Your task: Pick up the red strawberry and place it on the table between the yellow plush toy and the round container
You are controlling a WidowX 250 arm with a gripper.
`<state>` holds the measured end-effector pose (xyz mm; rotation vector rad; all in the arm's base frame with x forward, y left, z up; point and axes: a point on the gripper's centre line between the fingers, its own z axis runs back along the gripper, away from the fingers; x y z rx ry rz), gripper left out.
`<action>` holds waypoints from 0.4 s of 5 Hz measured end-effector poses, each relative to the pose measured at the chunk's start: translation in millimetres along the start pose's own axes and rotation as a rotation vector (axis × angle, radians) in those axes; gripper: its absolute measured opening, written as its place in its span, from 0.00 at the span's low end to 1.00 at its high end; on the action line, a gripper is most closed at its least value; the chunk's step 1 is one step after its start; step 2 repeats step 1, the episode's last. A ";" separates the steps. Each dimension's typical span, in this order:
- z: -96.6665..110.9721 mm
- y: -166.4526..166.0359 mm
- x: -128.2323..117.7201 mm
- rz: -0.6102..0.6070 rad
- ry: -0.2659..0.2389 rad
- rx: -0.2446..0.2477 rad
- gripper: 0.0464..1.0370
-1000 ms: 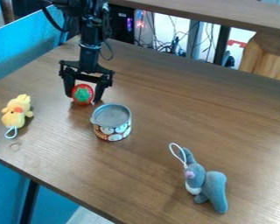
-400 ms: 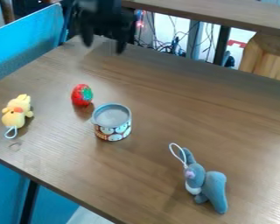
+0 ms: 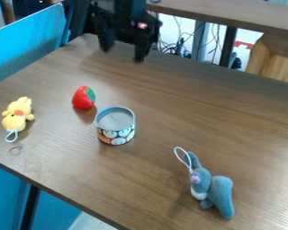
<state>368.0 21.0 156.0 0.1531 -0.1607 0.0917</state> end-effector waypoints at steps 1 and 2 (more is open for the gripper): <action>-0.3 1.8 -5.0 -0.005 0.031 0.012 0.97; -0.3 1.8 -5.0 -0.005 0.031 0.012 0.97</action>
